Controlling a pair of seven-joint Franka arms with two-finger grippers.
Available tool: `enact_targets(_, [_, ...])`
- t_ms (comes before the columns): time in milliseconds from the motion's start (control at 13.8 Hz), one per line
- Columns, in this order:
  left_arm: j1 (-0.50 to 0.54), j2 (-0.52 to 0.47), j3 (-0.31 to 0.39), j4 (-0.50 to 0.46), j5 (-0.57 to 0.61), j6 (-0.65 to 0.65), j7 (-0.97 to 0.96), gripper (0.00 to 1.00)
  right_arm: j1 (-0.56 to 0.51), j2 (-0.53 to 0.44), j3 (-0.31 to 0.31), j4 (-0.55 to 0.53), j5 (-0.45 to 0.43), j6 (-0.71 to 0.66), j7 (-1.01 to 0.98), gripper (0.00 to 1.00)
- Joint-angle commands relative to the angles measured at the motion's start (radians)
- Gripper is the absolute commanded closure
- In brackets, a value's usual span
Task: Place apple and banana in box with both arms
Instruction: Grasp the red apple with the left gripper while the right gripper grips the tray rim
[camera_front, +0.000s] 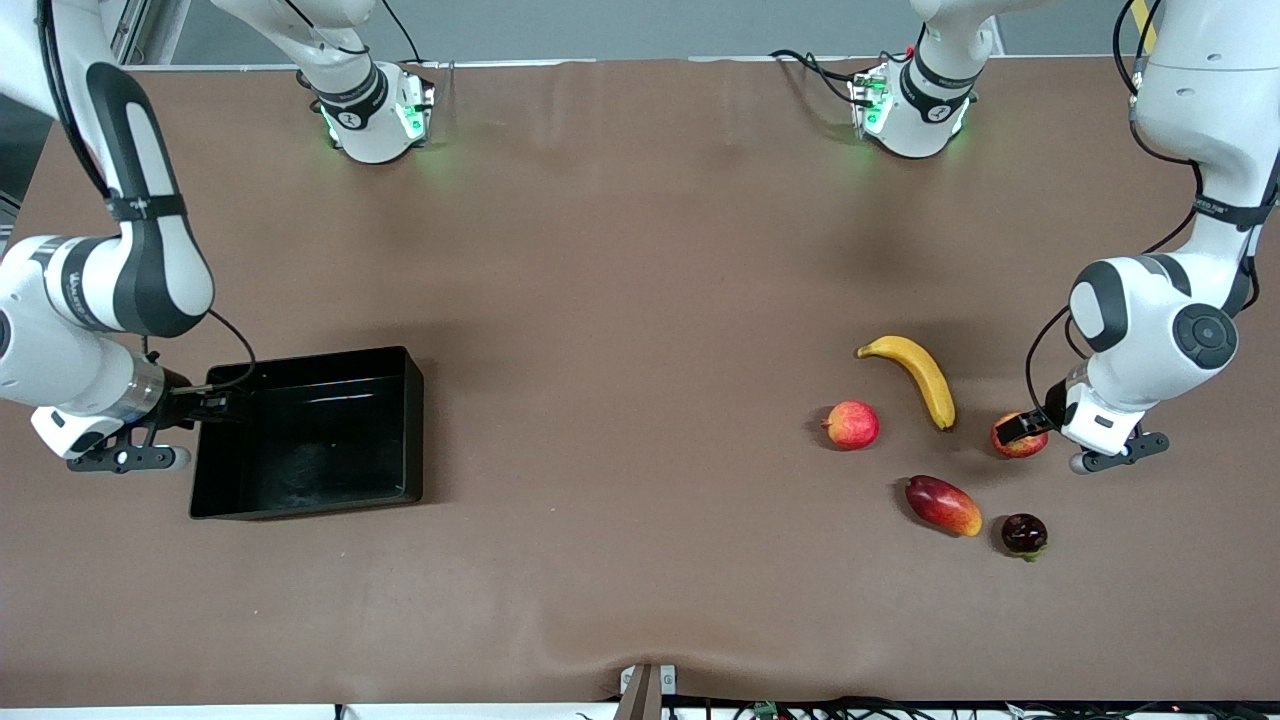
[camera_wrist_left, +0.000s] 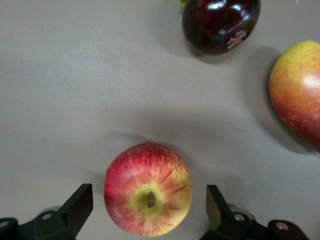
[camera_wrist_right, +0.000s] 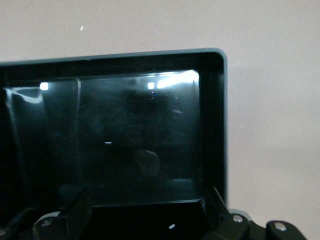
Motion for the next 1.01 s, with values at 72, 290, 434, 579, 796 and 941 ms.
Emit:
enact_targets(72, [-0.002,0.027,-0.007,0.022,0.01,0.015,-0.002,0.62,-0.072,0.073,0.017,0.007,-0.021,0.064,-0.185,0.0])
enact_targets(290, [-0.002,-0.038,-0.016,0.017,0.013,-0.046,-0.001,1.0,-0.096,0.122,0.018,0.004,-0.017,0.052,-0.274,0.0])
enact_targets(434, [-0.007,-0.075,-0.038,0.034,0.011,-0.117,-0.004,1.0,-0.102,0.148,0.018,-0.002,-0.017,0.051,-0.277,0.0])
enact_targets(579, [-0.005,-0.109,-0.04,0.037,0.013,-0.158,-0.002,1.0,-0.105,0.162,0.018,-0.009,-0.017,0.051,-0.292,0.0])
enact_targets(796, [-0.004,-0.181,-0.04,0.043,0.013,-0.227,-0.002,1.0,-0.12,0.173,0.018,0.0,-0.017,0.06,-0.329,0.92])
enact_targets(941, [-0.008,-0.207,-0.041,0.103,0.013,-0.328,-0.005,1.0,-0.125,0.173,0.018,0.007,-0.017,0.066,-0.329,1.0])
